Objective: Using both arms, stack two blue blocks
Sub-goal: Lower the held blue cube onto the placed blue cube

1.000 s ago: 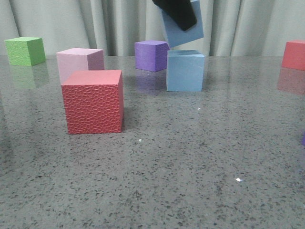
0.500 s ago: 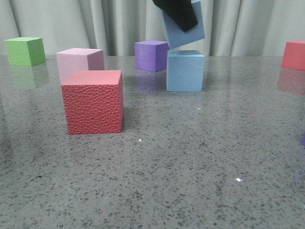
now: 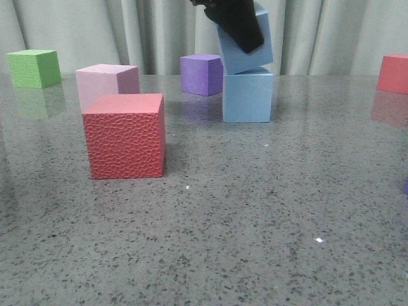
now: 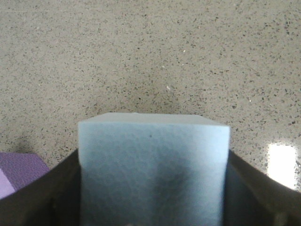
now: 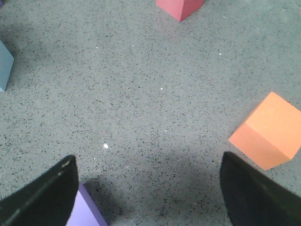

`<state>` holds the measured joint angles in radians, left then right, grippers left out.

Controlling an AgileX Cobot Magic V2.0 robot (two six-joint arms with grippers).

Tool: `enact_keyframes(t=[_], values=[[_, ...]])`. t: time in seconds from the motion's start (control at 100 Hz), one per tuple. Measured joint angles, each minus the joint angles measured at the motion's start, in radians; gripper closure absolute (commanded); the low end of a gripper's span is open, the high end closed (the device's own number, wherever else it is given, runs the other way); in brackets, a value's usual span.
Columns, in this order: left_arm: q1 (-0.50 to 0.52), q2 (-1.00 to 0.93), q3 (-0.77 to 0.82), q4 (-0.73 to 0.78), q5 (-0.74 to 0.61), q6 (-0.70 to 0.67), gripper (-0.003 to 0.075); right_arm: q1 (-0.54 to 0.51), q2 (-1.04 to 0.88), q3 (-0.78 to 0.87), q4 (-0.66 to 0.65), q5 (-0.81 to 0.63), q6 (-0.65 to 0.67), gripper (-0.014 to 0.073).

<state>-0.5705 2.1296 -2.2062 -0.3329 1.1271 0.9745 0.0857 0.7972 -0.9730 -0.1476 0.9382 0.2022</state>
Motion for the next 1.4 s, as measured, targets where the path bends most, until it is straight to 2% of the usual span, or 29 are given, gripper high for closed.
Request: enact_keyframes(t=[0.23,0.5,1.4], values=[[0.000,0.000,0.000,0.000,0.000,0.000,0.0437,0.000,0.000,0.000,0.000,0.000,0.000,-0.0015],[0.000,0.000,0.000,0.000,0.000,0.000,0.0289,0.000,0.000,0.000,0.000,-0.001,0.000,-0.0015],[0.000,0.000,0.000,0.000,0.000,0.000,0.0095,0.000,0.000,0.000,0.000,-0.001,0.000,-0.0015]])
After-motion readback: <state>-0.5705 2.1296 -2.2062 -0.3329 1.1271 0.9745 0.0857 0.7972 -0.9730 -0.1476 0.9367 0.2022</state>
